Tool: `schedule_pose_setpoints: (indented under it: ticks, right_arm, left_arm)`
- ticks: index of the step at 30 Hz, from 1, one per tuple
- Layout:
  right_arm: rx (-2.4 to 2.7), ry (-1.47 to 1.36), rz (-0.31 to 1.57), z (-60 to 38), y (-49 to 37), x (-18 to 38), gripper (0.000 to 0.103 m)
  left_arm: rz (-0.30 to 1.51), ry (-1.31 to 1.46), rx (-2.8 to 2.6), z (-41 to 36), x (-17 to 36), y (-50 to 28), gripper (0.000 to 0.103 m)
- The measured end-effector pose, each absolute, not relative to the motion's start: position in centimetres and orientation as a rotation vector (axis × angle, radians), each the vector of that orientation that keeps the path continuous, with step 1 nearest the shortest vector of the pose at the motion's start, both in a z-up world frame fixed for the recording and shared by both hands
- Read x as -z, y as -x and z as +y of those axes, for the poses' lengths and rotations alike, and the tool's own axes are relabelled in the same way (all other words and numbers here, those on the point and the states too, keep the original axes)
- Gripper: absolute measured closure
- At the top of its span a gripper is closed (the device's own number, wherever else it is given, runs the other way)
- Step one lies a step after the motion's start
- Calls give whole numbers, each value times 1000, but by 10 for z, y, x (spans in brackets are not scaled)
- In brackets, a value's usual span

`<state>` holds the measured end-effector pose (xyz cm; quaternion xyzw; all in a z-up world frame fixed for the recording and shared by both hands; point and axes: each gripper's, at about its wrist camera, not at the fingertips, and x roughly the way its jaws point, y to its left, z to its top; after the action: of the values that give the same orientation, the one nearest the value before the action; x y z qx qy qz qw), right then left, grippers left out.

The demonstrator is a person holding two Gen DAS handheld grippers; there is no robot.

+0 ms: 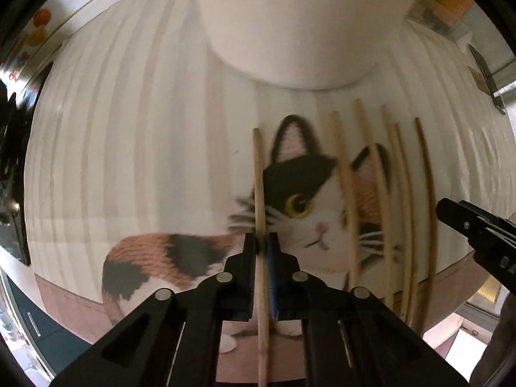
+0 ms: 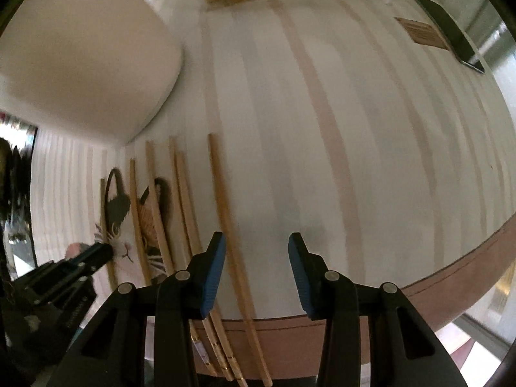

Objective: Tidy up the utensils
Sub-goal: 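Return the left tool to the mat and grasp a chopstick while the right tool grasps another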

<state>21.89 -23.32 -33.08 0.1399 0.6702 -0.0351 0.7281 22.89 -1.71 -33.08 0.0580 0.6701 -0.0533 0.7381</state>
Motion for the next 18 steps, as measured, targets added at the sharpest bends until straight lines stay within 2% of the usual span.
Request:
schedule_pose_setpoints:
  ticks: [2, 6, 18]
  right_arm:
    - [77, -267, 1481, -224, -216, 333, 62]
    - [96, -184, 1494, -215, -212, 327, 96]
    - [138, -108, 1529, -235, -205, 316, 95]
  left_arm:
    - [1471, -109, 108, -10, 330, -227, 99]
    - [1471, -94, 104, -3, 328, -228, 98]
    - [1464, -83, 102, 2, 332, -226, 98]
